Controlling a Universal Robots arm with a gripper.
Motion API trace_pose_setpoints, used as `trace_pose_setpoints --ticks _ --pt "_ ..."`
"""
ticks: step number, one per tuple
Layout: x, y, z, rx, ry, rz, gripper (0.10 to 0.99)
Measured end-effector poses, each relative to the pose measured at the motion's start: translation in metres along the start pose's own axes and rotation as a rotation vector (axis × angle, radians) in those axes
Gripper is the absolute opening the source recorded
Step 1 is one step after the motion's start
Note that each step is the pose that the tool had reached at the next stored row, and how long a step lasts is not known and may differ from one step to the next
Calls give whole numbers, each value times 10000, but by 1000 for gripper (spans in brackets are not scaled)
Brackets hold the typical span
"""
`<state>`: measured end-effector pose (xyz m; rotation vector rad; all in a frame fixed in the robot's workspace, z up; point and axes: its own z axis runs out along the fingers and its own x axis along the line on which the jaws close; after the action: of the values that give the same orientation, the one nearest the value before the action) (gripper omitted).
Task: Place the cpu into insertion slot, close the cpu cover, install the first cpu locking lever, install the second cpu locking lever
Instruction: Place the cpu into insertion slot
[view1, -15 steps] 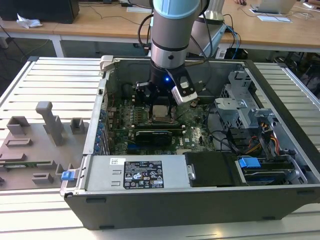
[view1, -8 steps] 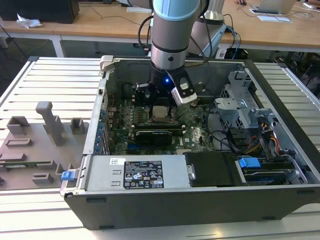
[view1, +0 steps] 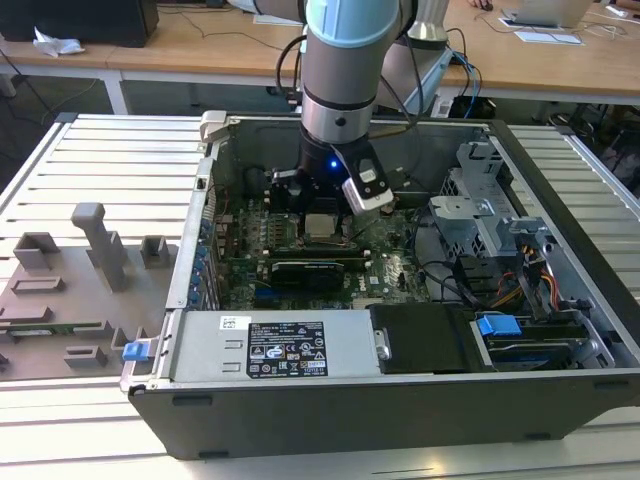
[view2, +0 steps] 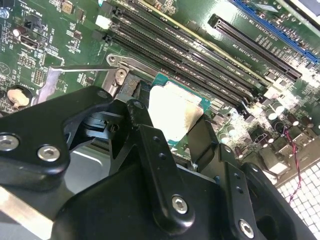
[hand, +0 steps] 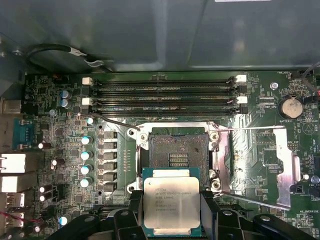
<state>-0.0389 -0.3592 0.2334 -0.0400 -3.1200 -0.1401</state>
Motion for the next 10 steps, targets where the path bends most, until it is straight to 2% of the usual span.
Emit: trace_pose_setpoints --ticks 7,8,10 --pt "-1 -4 55 3 1 1 541" --pt "-1 12 59 41 -1 3 541" --pt "-19 82 67 187 -5 2 541"
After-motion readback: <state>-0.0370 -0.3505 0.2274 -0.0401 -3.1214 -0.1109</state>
